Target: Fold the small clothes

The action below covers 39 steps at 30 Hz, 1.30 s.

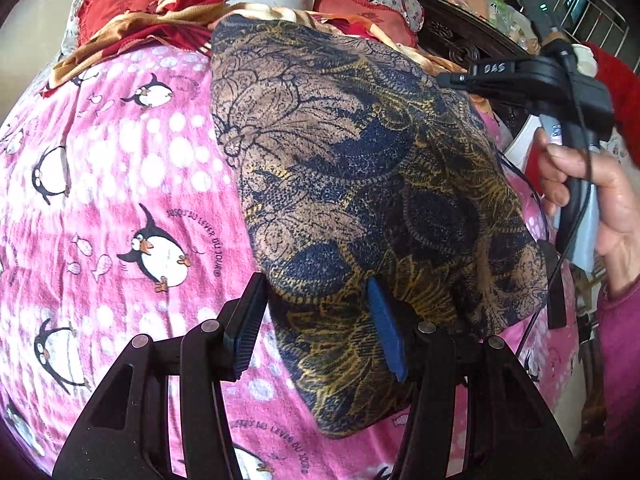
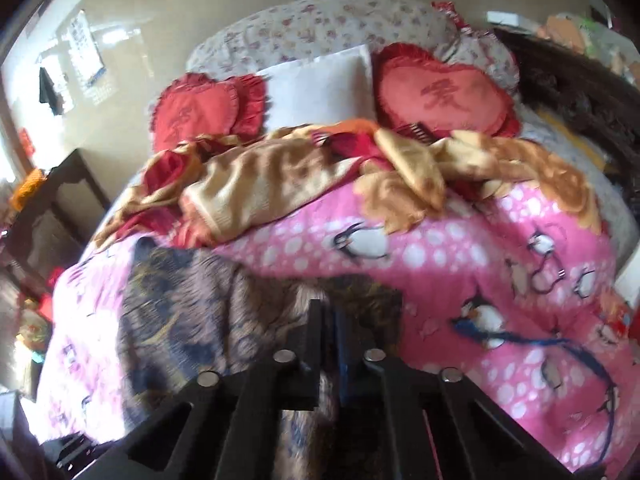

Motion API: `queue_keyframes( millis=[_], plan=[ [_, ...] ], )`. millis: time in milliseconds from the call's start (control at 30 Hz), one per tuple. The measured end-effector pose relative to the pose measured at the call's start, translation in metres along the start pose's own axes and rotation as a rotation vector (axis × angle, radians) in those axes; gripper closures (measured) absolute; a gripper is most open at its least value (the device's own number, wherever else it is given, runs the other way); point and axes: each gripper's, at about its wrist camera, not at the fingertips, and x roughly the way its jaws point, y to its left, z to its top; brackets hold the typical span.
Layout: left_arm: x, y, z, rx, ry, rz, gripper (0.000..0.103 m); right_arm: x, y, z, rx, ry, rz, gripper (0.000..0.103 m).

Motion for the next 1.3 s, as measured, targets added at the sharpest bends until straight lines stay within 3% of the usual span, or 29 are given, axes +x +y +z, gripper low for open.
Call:
queue_keyframes(
  millis=[133, 233, 300, 333, 367, 433, 500, 533, 567, 633, 767, 900, 1067, 1167, 1300],
  plan=[
    [0.002, -0.001, -0.001, 0.011, 0.001, 0.012, 0.050, 0.021, -0.021, -0.005, 0.040, 0.061, -0.081, 0.102],
    [0.002, 0.003, -0.003, 0.007, 0.004, 0.005, 0.050, -0.011, -0.025, -0.019, 0.072, 0.062, 0.071, 0.100],
    [0.000, 0.003, -0.006, 0.001, 0.001, 0.006, 0.050, -0.031, -0.017, -0.032, 0.018, 0.070, 0.089, 0.091],
    [0.000, 0.002, -0.006, 0.004, -0.001, 0.010, 0.050, -0.040, -0.011, -0.039, -0.010, 0.073, 0.095, 0.078],
    [0.001, 0.001, -0.006, 0.006, -0.004, 0.016, 0.050, -0.045, -0.007, -0.047, -0.022, 0.076, 0.103, 0.058],
    [0.000, -0.002, -0.007, 0.007, -0.009, 0.030, 0.050, -0.049, -0.003, -0.064, -0.016, 0.098, 0.126, 0.050],
    [-0.001, -0.005, -0.008, 0.006, -0.007, 0.041, 0.050, -0.042, 0.000, -0.076, -0.013, 0.128, 0.151, 0.051],
    [-0.002, -0.006, -0.009, 0.006, -0.005, 0.045, 0.050, -0.037, 0.003, -0.080, -0.020, 0.142, 0.153, 0.060],
    [-0.003, -0.007, -0.010, 0.008, -0.005, 0.049, 0.050, -0.035, 0.005, -0.084, -0.028, 0.145, 0.150, 0.078],
    [-0.005, -0.010, -0.010, 0.015, -0.004, 0.051, 0.050, -0.038, 0.009, -0.088, -0.044, 0.120, 0.137, 0.095],
    [-0.007, -0.011, -0.014, 0.021, -0.006, 0.053, 0.050, -0.050, 0.000, -0.088, -0.037, 0.078, 0.098, 0.096],
    [-0.008, -0.012, -0.017, 0.016, 0.008, 0.056, 0.050, -0.036, -0.012, -0.094, -0.004, 0.102, 0.052, 0.096],
    [-0.012, -0.012, -0.019, 0.022, -0.001, 0.063, 0.050, -0.057, -0.028, -0.095, 0.121, 0.084, 0.112, 0.094],
    [-0.012, -0.010, -0.022, -0.002, 0.004, 0.055, 0.050, -0.076, -0.015, -0.100, 0.079, 0.072, 0.111, 0.091],
    [-0.017, -0.011, -0.021, -0.007, -0.009, 0.045, 0.050, -0.082, 0.007, -0.117, 0.016, 0.106, 0.176, 0.090]
  ],
)
